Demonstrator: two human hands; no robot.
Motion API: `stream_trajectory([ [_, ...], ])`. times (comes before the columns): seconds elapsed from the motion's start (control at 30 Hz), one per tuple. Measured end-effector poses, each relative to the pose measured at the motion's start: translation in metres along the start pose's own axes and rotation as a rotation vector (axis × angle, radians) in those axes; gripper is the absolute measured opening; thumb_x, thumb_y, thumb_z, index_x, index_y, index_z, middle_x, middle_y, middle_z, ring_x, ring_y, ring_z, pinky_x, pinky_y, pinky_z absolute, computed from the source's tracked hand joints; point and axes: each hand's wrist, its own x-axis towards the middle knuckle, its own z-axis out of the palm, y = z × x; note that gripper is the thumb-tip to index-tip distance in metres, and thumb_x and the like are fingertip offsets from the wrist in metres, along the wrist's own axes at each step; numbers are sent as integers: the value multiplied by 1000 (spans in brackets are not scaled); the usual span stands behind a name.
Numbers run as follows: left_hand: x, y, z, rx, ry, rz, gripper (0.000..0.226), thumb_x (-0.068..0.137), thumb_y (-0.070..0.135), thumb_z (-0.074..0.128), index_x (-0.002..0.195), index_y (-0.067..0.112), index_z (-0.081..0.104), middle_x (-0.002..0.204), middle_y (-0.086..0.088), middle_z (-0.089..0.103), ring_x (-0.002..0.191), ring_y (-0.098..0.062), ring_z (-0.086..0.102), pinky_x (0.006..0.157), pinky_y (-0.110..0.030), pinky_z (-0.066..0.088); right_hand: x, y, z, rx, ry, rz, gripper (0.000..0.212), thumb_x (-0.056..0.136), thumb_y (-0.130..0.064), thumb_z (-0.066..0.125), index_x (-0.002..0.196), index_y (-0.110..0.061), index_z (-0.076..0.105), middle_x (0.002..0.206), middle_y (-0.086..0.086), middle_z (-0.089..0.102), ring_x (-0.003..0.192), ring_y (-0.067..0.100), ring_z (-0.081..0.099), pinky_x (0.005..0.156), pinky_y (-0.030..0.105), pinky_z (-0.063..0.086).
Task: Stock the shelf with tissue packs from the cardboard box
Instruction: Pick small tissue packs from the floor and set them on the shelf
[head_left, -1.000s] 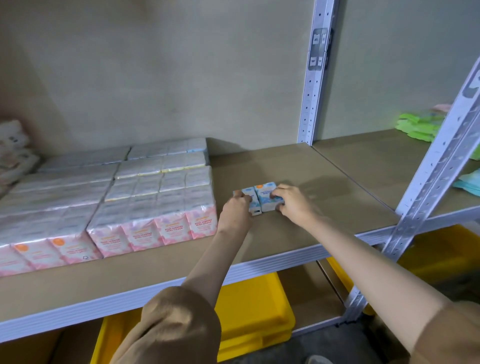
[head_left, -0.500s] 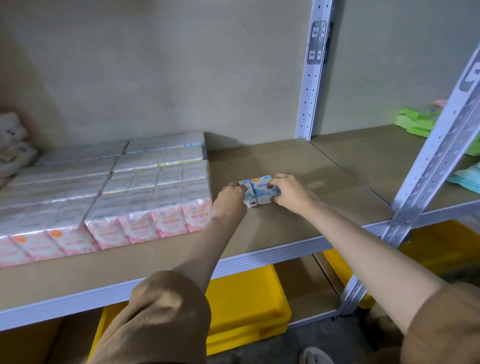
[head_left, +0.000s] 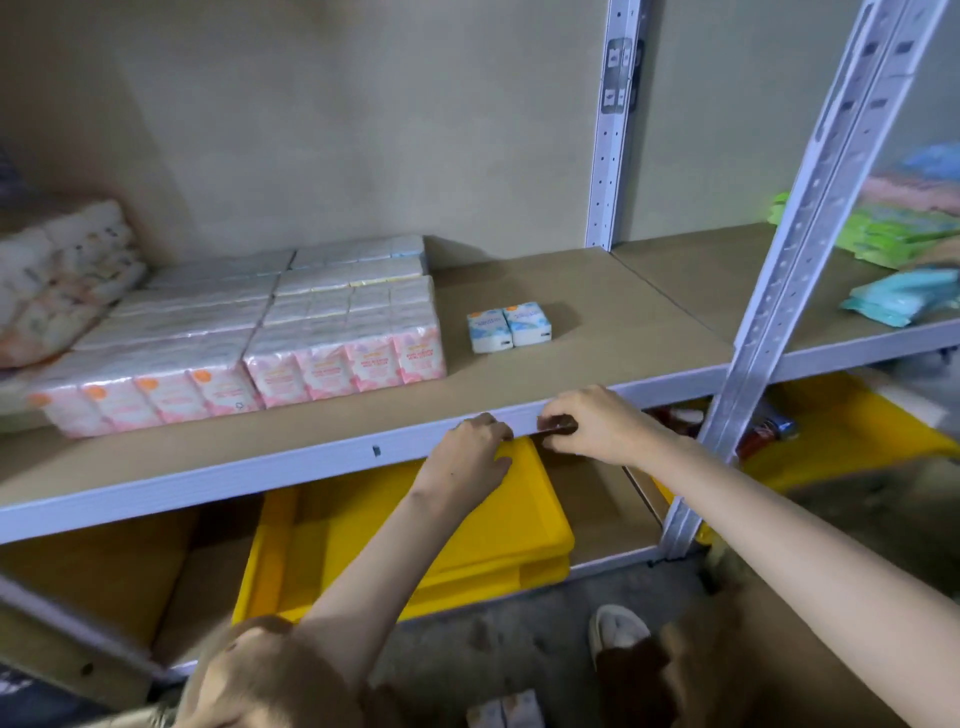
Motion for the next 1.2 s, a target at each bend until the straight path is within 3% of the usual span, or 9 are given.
stream_trajectory([
  [0.33,-34,-51,133,-31,-355,-221,36,92,12,51,128,9,53,137,-13,51,125,-31,50,101,-39,43,-35,25,151,260,-290,245,29,83,-12,64,111,-5,66,114,14,68,106,25,62,73,24,43],
  [0.5,-46,-86,202,-131,-473,-431,33,91,18,51,119,4,60,129,-16,59,119,-30,55,97,-36,45,-33,50,237,405,-405,416,22,84,-4,59,103,4,67,111,21,68,107,26,61,74,25,39],
  [0.57,-48,-99,230,-177,-516,-512,31,91,19,50,117,5,61,126,-15,61,118,-28,56,96,-33,45,-32,60,264,456,-444,506,25,85,0,58,109,7,64,117,19,64,104,16,57,81,29,44],
  [0.63,-50,-112,259,-269,-550,-627,32,94,16,46,121,3,57,129,-16,58,119,-28,55,91,-28,44,-33,70,292,474,-466,572,30,83,2,60,113,7,61,121,19,63,107,21,58,83,22,44],
  [0.7,-53,-122,287,-364,-554,-742,34,97,12,42,127,0,51,134,-17,54,123,-29,52,83,-23,42,-35,78,318,494,-492,632,27,81,2,61,108,6,63,106,20,65,104,24,59,67,11,45],
  [0.77,-58,-128,310,-411,-536,-813,34,98,11,39,128,-2,49,134,-18,53,124,-30,51,86,-26,42,-39,85,345,511,-512,712,12,80,0,64,91,4,67,95,21,64,99,24,60,79,24,50],
  [0.83,-64,-130,331,-421,-553,-829,33,97,11,41,122,-5,54,129,-23,57,123,-34,52,93,-33,42,-43,89,367,508,-505,787,22,80,-4,65,98,10,66,107,26,66,105,31,62,89,36,48],
  [1.0,-78,-123,370,-479,-598,-887,36,93,11,50,127,0,53,133,-21,56,126,-32,51,108,-35,39,-58,94,410,532,-482,931,37,82,-6,65,116,9,60,122,28,61,113,37,58,95,37,46],
  [1.2,-87,-107,396,-856,-328,-1221,38,85,8,64,120,-3,55,127,-21,59,120,-35,55,102,-44,47,-73,93,439,743,-428,1100,40,81,2,64,119,10,55,125,28,58,116,38,57,96,41,50],
])
